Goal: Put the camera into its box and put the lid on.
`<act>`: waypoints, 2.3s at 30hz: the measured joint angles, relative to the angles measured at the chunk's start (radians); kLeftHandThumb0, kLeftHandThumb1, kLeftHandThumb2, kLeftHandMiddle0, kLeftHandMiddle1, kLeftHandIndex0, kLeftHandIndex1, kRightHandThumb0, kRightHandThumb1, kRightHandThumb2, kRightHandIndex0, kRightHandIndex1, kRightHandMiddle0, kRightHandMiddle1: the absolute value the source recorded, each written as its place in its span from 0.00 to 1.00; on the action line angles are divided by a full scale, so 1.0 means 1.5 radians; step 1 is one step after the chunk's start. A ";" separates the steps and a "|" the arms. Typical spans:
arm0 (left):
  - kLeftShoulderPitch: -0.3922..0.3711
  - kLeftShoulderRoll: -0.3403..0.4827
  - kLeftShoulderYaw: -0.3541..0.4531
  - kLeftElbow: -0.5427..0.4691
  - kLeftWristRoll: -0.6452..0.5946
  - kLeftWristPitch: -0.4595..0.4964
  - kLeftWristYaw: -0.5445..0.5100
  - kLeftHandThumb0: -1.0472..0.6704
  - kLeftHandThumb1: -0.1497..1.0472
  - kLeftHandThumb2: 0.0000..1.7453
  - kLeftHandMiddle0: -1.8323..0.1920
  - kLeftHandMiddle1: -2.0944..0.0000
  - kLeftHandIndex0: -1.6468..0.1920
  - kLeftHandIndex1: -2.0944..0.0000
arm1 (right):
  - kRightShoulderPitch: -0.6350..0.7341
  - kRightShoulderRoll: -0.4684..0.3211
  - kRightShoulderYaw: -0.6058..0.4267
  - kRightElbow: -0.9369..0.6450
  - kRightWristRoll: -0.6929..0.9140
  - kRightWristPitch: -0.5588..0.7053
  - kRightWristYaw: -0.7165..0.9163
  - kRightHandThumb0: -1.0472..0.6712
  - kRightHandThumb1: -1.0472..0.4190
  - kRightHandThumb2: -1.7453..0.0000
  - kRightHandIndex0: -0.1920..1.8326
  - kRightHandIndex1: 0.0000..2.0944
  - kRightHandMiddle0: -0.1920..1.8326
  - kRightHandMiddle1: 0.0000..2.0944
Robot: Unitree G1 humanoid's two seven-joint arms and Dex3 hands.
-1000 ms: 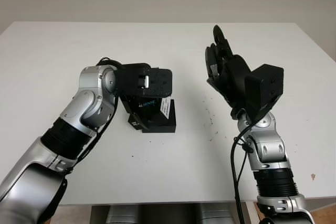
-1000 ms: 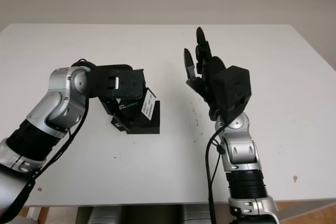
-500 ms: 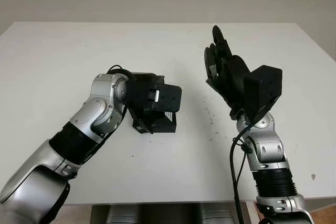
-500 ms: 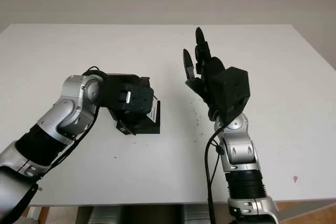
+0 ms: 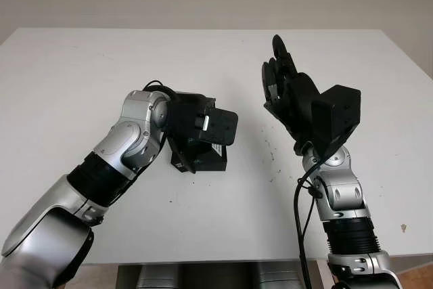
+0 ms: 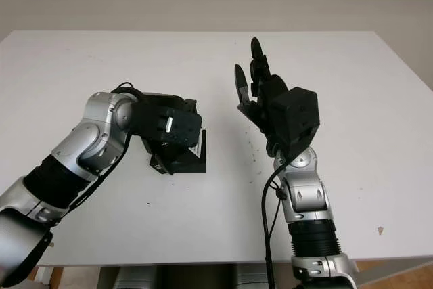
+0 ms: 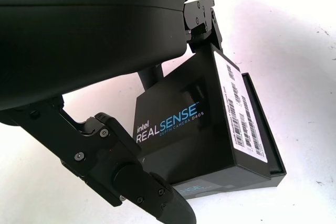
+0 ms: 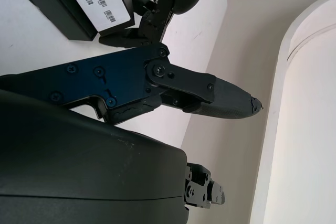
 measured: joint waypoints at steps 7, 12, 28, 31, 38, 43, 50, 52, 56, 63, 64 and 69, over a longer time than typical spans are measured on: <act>-0.008 0.001 0.005 0.014 -0.006 -0.023 0.000 0.54 1.00 0.12 0.82 0.00 1.00 0.56 | 0.000 0.003 0.001 0.000 -0.001 0.000 -0.002 0.19 0.00 0.64 0.03 0.03 0.03 0.03; -0.025 -0.001 0.006 0.016 -0.008 -0.017 -0.010 0.53 1.00 0.13 0.89 0.00 0.99 0.78 | 0.000 0.004 0.002 0.000 -0.003 0.000 -0.005 0.19 0.00 0.64 0.03 0.03 0.03 0.03; -0.056 0.010 0.021 0.007 -0.024 -0.027 -0.039 0.50 1.00 0.11 0.84 0.00 0.95 0.22 | 0.000 0.008 0.002 0.001 0.001 0.000 -0.002 0.18 0.00 0.64 0.02 0.02 0.02 0.02; -0.068 0.011 0.021 0.000 -0.024 -0.030 -0.044 0.51 1.00 0.11 0.86 0.00 0.99 0.44 | 0.000 0.008 0.002 0.004 0.001 0.000 0.001 0.18 0.00 0.64 0.02 0.02 0.02 0.02; -0.078 0.011 0.021 0.001 -0.020 -0.041 -0.046 0.52 0.99 0.06 0.97 0.02 0.98 0.27 | -0.001 0.009 0.001 0.013 0.002 0.000 0.001 0.19 0.00 0.64 0.02 0.02 0.02 0.03; -0.079 0.010 0.019 0.012 -0.026 -0.084 -0.031 0.55 1.00 0.06 0.92 0.02 0.79 0.03 | 0.000 0.011 0.001 0.011 0.005 0.000 0.000 0.19 0.00 0.64 0.02 0.02 0.02 0.02; -0.079 -0.002 0.017 0.014 -0.022 -0.075 -0.027 0.54 1.00 0.15 0.83 0.00 0.94 0.00 | 0.000 0.012 0.002 0.007 0.004 0.000 -0.003 0.19 0.00 0.64 0.02 0.03 0.02 0.03; -0.079 -0.005 0.017 0.014 -0.022 -0.074 -0.027 0.55 0.98 0.16 0.86 0.00 0.97 0.04 | 0.000 0.012 0.002 0.007 0.004 0.000 -0.004 0.19 0.00 0.64 0.02 0.03 0.02 0.03; -0.079 -0.008 0.016 0.014 -0.014 -0.048 -0.029 0.53 0.99 0.14 0.82 0.00 1.00 0.70 | 0.000 0.012 0.002 0.007 0.004 0.000 -0.003 0.19 0.00 0.64 0.02 0.02 0.02 0.02; -0.078 -0.019 0.013 0.014 -0.004 -0.003 -0.034 0.53 1.00 0.15 0.74 0.00 1.00 0.65 | 0.000 0.012 0.002 0.013 0.002 0.000 -0.003 0.19 0.00 0.64 0.02 0.03 0.02 0.03; -0.078 -0.023 0.013 0.014 -0.003 0.010 -0.030 0.53 1.00 0.13 0.73 0.00 1.00 0.68 | 0.000 0.012 0.002 0.014 0.001 0.000 -0.003 0.19 0.00 0.64 0.02 0.03 0.02 0.03; -0.073 -0.059 0.013 0.017 0.000 0.112 -0.015 0.51 1.00 0.15 0.81 0.20 0.98 0.54 | -0.001 0.012 0.003 0.023 0.005 -0.010 0.003 0.19 0.00 0.64 0.02 0.02 0.02 0.02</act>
